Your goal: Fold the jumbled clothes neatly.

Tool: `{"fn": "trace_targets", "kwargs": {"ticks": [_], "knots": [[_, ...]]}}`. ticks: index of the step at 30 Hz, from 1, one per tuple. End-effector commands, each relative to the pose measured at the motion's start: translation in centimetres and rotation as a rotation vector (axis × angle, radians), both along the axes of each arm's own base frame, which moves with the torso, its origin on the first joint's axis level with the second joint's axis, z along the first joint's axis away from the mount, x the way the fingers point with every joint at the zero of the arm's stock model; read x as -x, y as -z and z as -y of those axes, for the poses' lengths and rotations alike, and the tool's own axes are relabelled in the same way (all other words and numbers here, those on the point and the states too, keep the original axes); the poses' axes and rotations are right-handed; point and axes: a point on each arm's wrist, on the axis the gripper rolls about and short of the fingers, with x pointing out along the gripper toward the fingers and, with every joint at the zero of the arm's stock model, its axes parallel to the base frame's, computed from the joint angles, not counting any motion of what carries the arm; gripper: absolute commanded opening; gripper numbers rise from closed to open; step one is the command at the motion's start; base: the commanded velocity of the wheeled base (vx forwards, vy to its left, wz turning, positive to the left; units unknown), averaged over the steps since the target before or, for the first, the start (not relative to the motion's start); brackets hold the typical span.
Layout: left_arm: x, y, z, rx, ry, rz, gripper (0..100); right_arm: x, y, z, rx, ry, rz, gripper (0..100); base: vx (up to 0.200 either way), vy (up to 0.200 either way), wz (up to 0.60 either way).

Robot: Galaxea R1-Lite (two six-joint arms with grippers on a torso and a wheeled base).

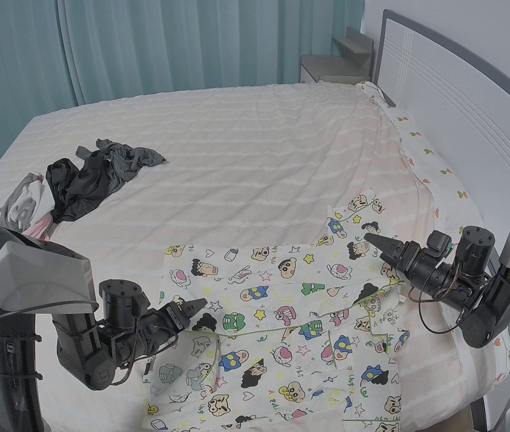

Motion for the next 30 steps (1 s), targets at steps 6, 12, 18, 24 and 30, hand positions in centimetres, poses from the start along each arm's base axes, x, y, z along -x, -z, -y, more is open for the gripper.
{"fn": "trace_targets", "kwargs": {"ticks": [6,12,18,24,30], "knots": [[-0.9,2.9,0.3,-0.179,0.032,0.004,100,0.2,-1.0,-0.4,-0.010,-0.014,0.041,100,0.000,0.000,0.00],[-1.6,5.5,0.3,-0.346,0.033,0.011,100,-0.2,-2.0,0.4,-0.027,0.005,0.076,100,0.000,0.000,0.00],[-1.7,5.7,0.3,-0.366,0.037,-0.020,100,-0.6,-4.0,1.9,-0.141,0.007,0.084,100,0.000,0.000,0.00],[-1.9,5.9,0.4,-0.379,0.043,-0.054,100,-1.1,-4.1,3.7,-0.169,-0.005,0.069,100,0.000,0.000,0.00],[-1.9,5.9,0.4,-0.382,0.045,-0.063,100,-1.3,-4.1,5.1,-0.171,0.025,0.074,100,0.000,0.000,0.00]]}}
